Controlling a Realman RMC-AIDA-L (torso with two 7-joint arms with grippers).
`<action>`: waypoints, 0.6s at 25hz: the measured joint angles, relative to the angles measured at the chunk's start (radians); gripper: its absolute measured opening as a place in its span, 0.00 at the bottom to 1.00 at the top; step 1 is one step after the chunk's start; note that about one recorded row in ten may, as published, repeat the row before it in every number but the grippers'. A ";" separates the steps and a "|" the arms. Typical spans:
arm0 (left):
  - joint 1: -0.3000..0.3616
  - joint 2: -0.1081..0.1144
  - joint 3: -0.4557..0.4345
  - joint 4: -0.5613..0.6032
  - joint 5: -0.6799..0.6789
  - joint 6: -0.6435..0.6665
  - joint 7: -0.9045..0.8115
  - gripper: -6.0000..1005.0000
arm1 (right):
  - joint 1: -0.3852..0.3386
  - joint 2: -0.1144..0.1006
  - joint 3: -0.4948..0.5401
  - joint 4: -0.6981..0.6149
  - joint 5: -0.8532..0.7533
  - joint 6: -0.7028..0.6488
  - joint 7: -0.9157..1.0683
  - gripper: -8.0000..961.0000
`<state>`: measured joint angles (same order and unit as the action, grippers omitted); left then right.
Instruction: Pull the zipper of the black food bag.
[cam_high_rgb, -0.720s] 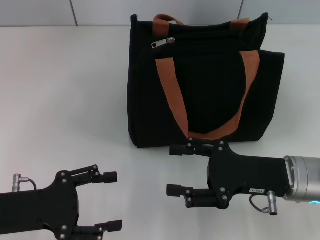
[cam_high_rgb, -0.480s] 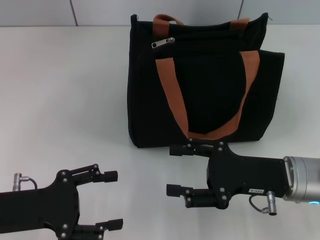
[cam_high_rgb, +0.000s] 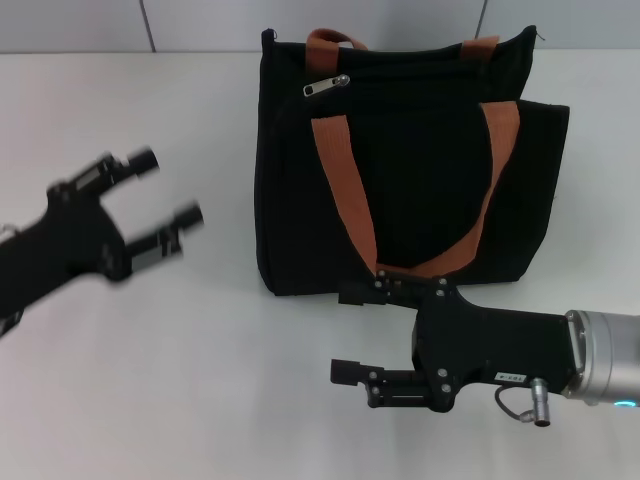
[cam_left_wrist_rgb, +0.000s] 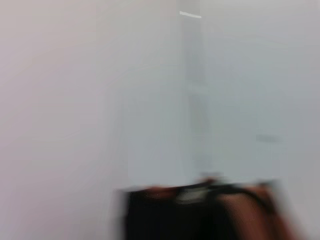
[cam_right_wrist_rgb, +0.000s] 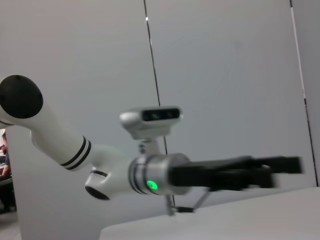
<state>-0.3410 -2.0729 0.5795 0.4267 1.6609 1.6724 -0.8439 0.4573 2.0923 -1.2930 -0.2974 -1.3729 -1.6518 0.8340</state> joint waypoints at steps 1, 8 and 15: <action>-0.017 0.001 -0.004 -0.021 -0.019 -0.049 -0.003 0.81 | 0.008 0.000 -0.004 0.019 0.011 0.000 -0.015 0.79; -0.118 -0.003 0.113 -0.049 -0.022 -0.252 0.010 0.80 | 0.044 0.000 -0.008 0.106 0.047 -0.003 -0.064 0.79; -0.195 -0.007 0.248 -0.077 -0.033 -0.412 0.015 0.79 | 0.045 0.000 -0.015 0.136 0.090 -0.006 -0.064 0.79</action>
<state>-0.5359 -2.0802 0.8278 0.3501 1.6274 1.2605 -0.8292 0.5026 2.0923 -1.3085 -0.1609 -1.2827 -1.6574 0.7699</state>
